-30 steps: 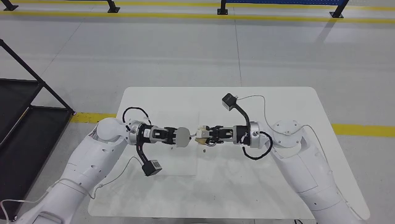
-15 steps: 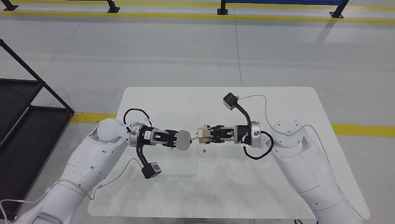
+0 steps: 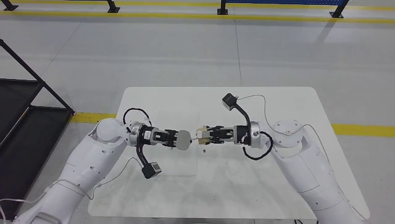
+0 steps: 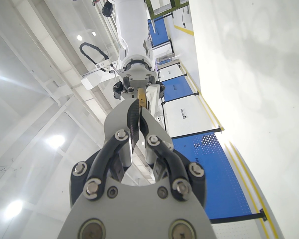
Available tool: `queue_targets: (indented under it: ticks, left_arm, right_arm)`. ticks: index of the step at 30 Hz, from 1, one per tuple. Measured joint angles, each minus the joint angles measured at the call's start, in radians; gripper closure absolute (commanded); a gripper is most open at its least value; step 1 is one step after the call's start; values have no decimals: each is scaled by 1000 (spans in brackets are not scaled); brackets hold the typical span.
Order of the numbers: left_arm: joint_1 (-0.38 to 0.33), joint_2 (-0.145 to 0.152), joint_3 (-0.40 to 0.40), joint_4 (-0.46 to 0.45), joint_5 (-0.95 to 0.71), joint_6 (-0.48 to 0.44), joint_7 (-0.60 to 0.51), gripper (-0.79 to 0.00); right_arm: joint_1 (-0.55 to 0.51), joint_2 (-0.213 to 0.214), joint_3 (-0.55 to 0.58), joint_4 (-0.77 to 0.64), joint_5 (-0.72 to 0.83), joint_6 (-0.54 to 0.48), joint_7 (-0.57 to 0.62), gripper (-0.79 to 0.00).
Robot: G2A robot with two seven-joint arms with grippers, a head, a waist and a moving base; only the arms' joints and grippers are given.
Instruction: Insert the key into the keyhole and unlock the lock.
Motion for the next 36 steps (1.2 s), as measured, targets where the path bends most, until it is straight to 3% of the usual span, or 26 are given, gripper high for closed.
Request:
queue_targets:
  ticks: [36]
  left_arm:
    - [-38,3,48,18,4,25,-25,0]
  right_arm:
    - [14,12,-32,2,14,-8,-10,0]
